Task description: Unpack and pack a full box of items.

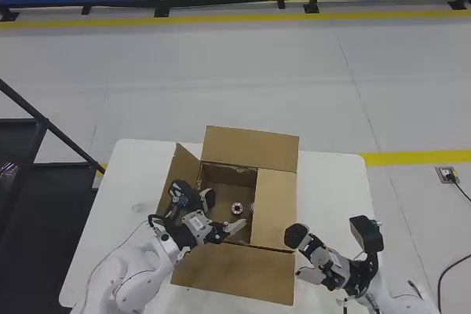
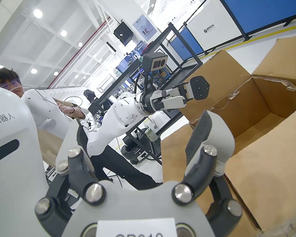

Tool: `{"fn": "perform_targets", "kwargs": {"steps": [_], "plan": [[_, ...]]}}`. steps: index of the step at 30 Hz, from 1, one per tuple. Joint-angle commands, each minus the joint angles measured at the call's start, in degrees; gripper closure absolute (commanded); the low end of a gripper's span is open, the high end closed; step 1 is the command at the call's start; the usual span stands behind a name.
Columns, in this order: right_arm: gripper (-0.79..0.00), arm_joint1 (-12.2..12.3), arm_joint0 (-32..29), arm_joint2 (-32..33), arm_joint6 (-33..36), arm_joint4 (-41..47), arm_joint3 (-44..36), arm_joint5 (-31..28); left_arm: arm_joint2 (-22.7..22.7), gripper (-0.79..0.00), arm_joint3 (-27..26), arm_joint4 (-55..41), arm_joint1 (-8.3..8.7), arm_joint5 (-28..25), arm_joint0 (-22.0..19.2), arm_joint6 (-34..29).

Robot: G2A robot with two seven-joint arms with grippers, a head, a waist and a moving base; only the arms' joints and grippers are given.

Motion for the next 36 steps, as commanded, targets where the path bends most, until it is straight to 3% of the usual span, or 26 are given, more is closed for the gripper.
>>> {"fn": "perform_targets", "kwargs": {"steps": [1,4,12,17,24,36], "plan": [[-0.785,-0.01,-0.01,-0.06,-0.63,-0.09,-0.24,0.38,0.30,-0.785,1.31,-0.85,-0.12,1.63,0.14,-0.33],[-0.785,-0.09,0.38,-0.34,-4.12,-0.44,-0.82,0.07,3.24,-0.785,3.77,-6.19,-0.73,2.84,-1.95,-3.65],[-0.785,0.26,-0.87,1.22,-9.04,-0.64,-0.57,-2.31,10.71,-0.785,17.26,-19.57,-3.05,6.82,-14.06,-12.04],[-0.785,0.59,-3.31,2.68,-11.03,-0.89,-0.96,-3.29,13.80,-0.785,24.57,-27.18,-4.21,5.86,-18.80,-17.48],[-0.785,1.04,-6.01,4.16,-12.92,-1.26,-2.29,-4.24,16.64,-0.785,30.17,-31.71,-5.35,3.00,-21.70,-18.79],[-0.785,1.45,-7.72,3.48,-15.17,-4.36,-5.55,-3.32,18.07,-0.785,33.79,-41.28,-6.62,-2.66,-22.34,-18.22]]}}
